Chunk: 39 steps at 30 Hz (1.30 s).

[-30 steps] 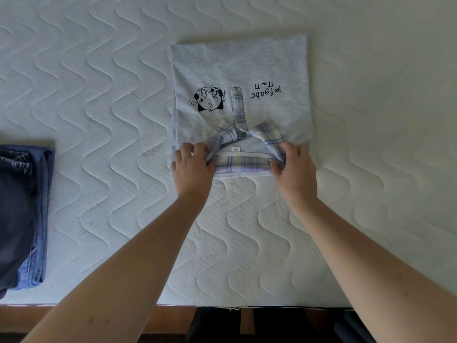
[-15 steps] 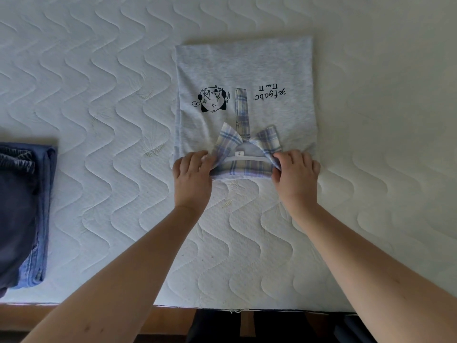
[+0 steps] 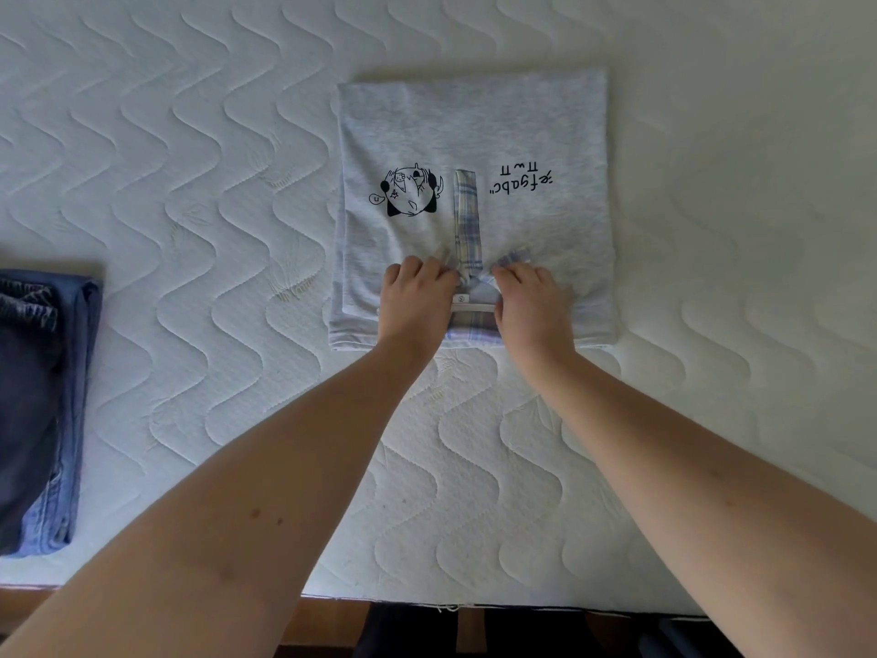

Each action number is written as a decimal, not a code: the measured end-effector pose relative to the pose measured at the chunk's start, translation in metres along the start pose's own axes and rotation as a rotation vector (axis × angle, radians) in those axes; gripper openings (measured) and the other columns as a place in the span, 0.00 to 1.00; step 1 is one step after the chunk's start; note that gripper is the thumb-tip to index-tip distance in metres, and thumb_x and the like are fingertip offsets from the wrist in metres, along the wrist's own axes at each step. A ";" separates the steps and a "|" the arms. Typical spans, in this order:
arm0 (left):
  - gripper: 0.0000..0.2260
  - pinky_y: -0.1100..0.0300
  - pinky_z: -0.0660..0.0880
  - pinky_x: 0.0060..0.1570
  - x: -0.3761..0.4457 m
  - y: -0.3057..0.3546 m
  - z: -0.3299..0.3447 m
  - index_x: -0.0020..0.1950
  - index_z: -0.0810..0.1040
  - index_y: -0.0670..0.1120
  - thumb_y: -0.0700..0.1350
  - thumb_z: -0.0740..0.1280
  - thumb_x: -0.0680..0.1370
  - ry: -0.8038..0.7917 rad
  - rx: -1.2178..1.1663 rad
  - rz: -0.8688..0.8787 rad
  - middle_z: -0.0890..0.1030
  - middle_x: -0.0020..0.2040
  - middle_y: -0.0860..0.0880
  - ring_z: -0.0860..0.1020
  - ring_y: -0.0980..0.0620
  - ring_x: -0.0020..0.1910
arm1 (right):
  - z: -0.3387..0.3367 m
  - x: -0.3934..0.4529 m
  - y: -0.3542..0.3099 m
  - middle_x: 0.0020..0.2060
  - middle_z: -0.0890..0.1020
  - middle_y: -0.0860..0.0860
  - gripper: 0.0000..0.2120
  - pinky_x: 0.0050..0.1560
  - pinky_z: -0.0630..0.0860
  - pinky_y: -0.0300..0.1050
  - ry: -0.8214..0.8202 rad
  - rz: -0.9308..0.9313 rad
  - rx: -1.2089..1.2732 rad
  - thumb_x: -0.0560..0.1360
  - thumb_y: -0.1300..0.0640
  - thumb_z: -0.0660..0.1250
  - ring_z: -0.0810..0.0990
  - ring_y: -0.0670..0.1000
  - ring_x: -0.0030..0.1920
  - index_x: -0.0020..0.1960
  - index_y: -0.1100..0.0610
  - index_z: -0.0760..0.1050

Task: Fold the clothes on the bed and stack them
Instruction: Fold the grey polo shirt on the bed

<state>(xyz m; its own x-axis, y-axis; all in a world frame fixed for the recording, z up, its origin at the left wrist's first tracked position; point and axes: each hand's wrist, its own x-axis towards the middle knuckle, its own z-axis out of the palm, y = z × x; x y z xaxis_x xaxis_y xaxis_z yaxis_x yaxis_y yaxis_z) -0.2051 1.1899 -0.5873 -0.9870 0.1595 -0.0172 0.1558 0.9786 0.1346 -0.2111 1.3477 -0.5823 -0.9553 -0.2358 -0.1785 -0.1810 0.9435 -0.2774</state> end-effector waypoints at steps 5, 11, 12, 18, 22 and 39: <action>0.09 0.51 0.75 0.46 -0.010 -0.008 0.011 0.55 0.84 0.44 0.43 0.69 0.75 0.204 -0.040 0.053 0.84 0.52 0.49 0.80 0.43 0.47 | 0.004 -0.002 0.007 0.52 0.84 0.55 0.16 0.53 0.74 0.49 0.083 -0.057 0.179 0.77 0.67 0.61 0.77 0.58 0.51 0.63 0.60 0.78; 0.23 0.49 0.56 0.74 -0.036 -0.005 0.021 0.78 0.60 0.45 0.51 0.52 0.84 -0.205 -0.063 0.021 0.61 0.78 0.48 0.58 0.48 0.77 | 0.010 -0.016 0.016 0.67 0.76 0.53 0.20 0.67 0.67 0.53 -0.056 -0.200 0.091 0.79 0.60 0.60 0.73 0.56 0.65 0.71 0.59 0.71; 0.23 0.49 0.54 0.75 -0.037 -0.006 0.019 0.78 0.61 0.45 0.51 0.51 0.84 -0.185 -0.133 0.023 0.62 0.78 0.48 0.57 0.49 0.78 | 0.007 -0.018 0.019 0.66 0.77 0.53 0.19 0.67 0.67 0.54 -0.035 -0.206 0.127 0.79 0.60 0.60 0.73 0.56 0.66 0.70 0.58 0.71; 0.15 0.54 0.68 0.63 -0.021 -0.049 -0.014 0.66 0.74 0.45 0.48 0.57 0.83 0.192 -0.516 -0.465 0.76 0.63 0.46 0.73 0.48 0.62 | -0.011 -0.019 0.056 0.63 0.77 0.55 0.19 0.62 0.67 0.52 0.272 0.234 0.279 0.77 0.59 0.65 0.73 0.58 0.63 0.67 0.57 0.73; 0.14 0.56 0.74 0.50 0.000 -0.085 -0.014 0.64 0.74 0.45 0.48 0.64 0.80 0.055 -0.669 -0.827 0.80 0.53 0.49 0.79 0.49 0.51 | -0.011 0.000 0.083 0.58 0.79 0.59 0.21 0.58 0.70 0.44 0.221 0.575 0.587 0.76 0.56 0.67 0.76 0.59 0.59 0.67 0.62 0.71; 0.12 0.59 0.67 0.35 0.004 -0.112 -0.016 0.45 0.79 0.45 0.53 0.68 0.78 -0.362 -0.855 -0.789 0.74 0.33 0.48 0.70 0.51 0.33 | -0.019 0.006 0.102 0.32 0.77 0.44 0.12 0.34 0.66 0.40 -0.060 0.632 0.570 0.75 0.44 0.66 0.75 0.48 0.34 0.41 0.52 0.75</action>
<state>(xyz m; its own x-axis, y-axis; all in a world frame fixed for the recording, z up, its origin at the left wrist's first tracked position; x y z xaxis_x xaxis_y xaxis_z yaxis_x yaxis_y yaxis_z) -0.2268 1.0793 -0.5868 -0.7100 -0.2793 -0.6465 -0.6926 0.4433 0.5691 -0.2395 1.4473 -0.5937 -0.8201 0.2681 -0.5055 0.5428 0.6442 -0.5389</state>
